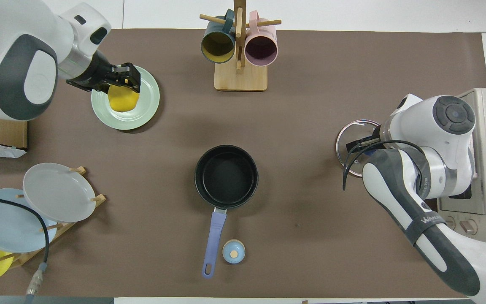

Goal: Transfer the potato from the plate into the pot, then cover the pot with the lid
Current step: 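Carry the potato over the black pot with the left gripper, then release the potato into the pot and withdraw the left gripper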

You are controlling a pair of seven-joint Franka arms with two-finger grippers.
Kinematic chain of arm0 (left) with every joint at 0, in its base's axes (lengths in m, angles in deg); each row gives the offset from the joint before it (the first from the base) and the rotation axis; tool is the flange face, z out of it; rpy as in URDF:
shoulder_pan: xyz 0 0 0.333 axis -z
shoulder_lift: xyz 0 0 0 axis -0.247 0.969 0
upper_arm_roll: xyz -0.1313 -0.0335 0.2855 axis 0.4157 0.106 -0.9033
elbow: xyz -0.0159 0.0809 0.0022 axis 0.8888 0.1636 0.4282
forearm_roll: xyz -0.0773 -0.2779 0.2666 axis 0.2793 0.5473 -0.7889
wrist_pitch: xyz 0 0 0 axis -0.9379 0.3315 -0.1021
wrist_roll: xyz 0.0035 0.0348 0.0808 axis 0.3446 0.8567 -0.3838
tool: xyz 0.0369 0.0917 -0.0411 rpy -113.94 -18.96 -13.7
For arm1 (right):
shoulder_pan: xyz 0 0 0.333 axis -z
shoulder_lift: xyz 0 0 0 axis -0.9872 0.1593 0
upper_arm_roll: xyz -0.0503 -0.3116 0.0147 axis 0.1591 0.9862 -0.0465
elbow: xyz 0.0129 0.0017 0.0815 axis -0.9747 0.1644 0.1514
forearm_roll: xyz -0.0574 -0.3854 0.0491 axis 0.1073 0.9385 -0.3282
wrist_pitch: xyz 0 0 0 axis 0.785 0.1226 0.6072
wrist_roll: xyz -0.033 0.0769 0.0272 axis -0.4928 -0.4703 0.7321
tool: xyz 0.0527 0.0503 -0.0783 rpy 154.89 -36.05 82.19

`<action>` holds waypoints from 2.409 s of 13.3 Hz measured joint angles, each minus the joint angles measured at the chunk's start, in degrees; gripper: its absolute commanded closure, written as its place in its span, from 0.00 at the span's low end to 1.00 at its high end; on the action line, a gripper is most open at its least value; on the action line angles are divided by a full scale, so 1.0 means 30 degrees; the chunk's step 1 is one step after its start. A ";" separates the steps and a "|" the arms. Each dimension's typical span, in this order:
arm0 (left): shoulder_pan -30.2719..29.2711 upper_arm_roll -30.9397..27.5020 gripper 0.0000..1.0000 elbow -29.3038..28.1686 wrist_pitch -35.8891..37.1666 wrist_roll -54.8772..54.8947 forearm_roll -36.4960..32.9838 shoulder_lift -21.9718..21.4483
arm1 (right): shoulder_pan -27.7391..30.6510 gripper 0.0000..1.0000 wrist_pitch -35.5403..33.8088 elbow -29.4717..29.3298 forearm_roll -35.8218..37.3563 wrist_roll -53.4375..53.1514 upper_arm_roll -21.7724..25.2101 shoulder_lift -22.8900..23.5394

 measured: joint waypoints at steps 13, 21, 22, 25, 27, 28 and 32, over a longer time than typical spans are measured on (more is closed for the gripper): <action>0.5803 -0.0130 1.00 -1.0538 -1.0329 -0.4141 -0.0099 -0.1099 | 0.0402 0.55 0.0426 0.0470 0.0001 0.1367 0.0071 -0.0011; 0.6385 -0.0143 1.00 -1.1700 -1.1077 -0.4275 -0.0104 -0.0966 | -0.0464 1.00 -0.2426 -0.1639 -0.0069 0.1099 -0.0064 -0.0010; 0.6440 -0.0152 1.00 -1.1742 -1.1220 -0.4312 -0.0127 -0.0956 | -0.1066 1.00 -0.3327 -0.2394 -0.0073 0.0450 -0.0086 -0.0020; 0.6467 -0.0157 0.00 -1.1785 -1.1342 -0.4312 -0.0136 -0.0950 | -0.2318 1.00 -0.5496 -0.4268 -0.0073 -0.0904 -0.0156 -0.0033; 0.6454 -0.0218 0.00 -1.1510 -1.1130 -0.4295 -0.0137 -0.1057 | -0.2669 1.00 -0.6413 -0.5121 -0.0073 -0.1473 -0.0171 -0.0038; 0.6353 -0.0348 0.00 -1.0896 -1.0057 -0.4256 -0.0137 -0.1317 | -0.2726 1.00 -0.6488 -0.5257 -0.0073 -0.1615 -0.0185 -0.0035; 0.3113 -0.0781 0.00 -0.6256 -0.3059 -0.1878 -0.0138 -0.3306 | -0.2706 1.00 -0.6579 -0.5310 -0.0085 -0.2144 -0.0258 -0.0014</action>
